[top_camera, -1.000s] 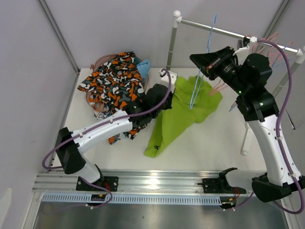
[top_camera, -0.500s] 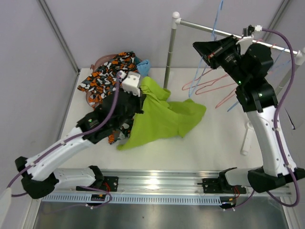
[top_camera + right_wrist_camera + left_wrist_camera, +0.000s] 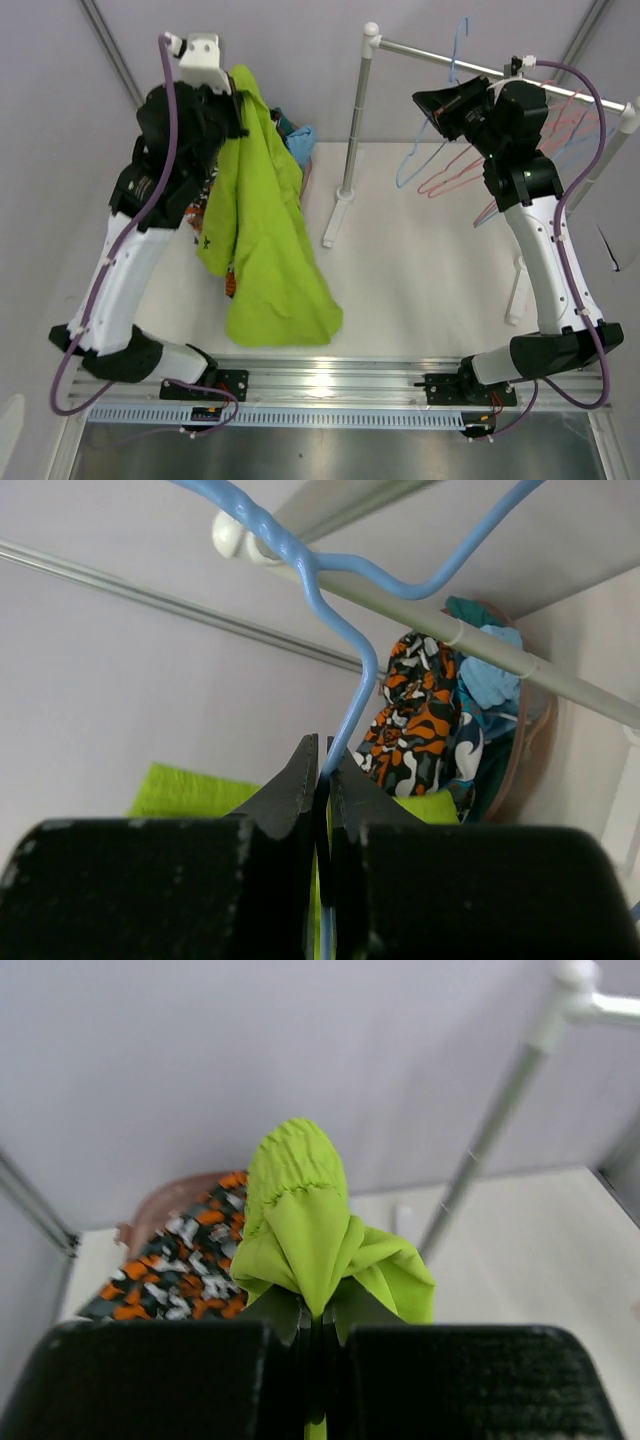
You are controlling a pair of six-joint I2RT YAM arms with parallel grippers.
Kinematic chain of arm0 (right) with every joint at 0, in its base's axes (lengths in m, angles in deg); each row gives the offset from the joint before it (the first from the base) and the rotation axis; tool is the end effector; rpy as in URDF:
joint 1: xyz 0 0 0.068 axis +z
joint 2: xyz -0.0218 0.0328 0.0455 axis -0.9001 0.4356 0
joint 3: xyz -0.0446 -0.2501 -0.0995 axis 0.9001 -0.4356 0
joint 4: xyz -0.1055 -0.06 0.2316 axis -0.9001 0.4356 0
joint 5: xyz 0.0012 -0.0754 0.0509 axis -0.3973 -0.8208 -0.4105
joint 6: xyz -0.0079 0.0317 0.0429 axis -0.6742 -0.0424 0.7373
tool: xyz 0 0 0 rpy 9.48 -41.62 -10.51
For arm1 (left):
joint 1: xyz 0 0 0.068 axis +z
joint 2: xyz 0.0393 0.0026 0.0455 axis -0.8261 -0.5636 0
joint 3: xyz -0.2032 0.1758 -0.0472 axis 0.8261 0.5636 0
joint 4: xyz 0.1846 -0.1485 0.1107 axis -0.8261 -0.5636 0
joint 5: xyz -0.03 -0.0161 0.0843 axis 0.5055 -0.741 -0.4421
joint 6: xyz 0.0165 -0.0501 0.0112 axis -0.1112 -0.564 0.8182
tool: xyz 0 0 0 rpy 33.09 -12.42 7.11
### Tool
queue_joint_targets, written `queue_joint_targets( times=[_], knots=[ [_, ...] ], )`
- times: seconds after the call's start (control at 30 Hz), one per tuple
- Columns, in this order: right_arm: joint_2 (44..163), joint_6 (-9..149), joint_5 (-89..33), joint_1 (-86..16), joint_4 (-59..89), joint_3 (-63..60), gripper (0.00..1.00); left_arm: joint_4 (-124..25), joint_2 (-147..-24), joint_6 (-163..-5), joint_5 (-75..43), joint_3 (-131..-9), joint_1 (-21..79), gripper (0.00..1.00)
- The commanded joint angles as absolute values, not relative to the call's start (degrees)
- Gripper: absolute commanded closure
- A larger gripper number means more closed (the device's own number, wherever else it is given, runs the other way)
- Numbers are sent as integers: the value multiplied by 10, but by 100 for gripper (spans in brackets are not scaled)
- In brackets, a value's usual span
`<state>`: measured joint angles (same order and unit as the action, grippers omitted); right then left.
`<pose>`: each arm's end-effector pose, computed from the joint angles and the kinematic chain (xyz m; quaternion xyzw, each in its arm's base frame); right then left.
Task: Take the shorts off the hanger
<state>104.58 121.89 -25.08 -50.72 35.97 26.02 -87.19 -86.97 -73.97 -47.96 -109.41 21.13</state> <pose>0.2916 0.0767 0.5186 0.2099 0.6771 0.4686 0.5271 0.2001 -0.1203 0.5574 0.0587 0.7102 -0.0742 0.6976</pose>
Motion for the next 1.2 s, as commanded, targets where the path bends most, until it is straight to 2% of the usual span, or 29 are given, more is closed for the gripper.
queue_joint_targets(
  times=[0.0, 0.03, 0.13, 0.17, 0.3, 0.47, 0.6, 0.67, 0.7, 0.73, 0.83, 0.87, 0.93, 1.03, 1.17],
  knots=[
    [1022, 1205, -248, -512, 335, 234, 100, -876, -962, -735, -425, -1198, 297, 100],
    [1018, 1206, -242, -512, 335, 228, 100, -887, -990, -736, -418, -1294, 313, 100],
    [1003, 1205, -237, -513, 332, 197, 100, -915, -1096, -754, -400, -1446, 376, 100],
    [999, 1205, -236, -515, 329, 179, 100, -909, -1114, -764, -393, -1460, 392, 100],
    [987, 1214, -222, -519, 311, 140, 100, -826, -1165, -831, -313, -1403, 478, 100],
    [981, 1220, -217, -518, 305, 127, 100, -864, -1290, -852, -298, -1450, 509, 100],
    [972, 1219, -216, -517, 301, 120, 100, -863, -1335, -851, -307, -1397, 514, 100],
    [969, 1219, -213, -518, 296, 115, 100, -859, -1358, -849, -310, -1385, 514, 84],
    [967, 1218, -212, -517, 296, 115, 97, -864, -1368, -845, -312, -1382, 514, 73],
    [963, 1218, -208, -517, 293, 112, 80, -867, -1388, -844, -317, -1389, 514, 40],
    [952, 1215, -204, -513, 284, 108, 42, -890, -1407, -839, -336, -1405, 515, 1],
    [950, 1212, -204, -511, 283, 111, 25, -893, -1403, -838, -347, -1403, 515, 1],
    [942, 1199, -214, -505, 291, 117, 11, -894, -1386, -837, -354, -1395, 515, 1],
    [927, 1181, -230, -496, 296, 123, 1, -884, -1335, -837, -362, -1390, 514, 1],
    [914, 1156, -249, -484, 307, 135, 0, -877, -1257, -831, -361, -1381, 508, 1]
  ],
)
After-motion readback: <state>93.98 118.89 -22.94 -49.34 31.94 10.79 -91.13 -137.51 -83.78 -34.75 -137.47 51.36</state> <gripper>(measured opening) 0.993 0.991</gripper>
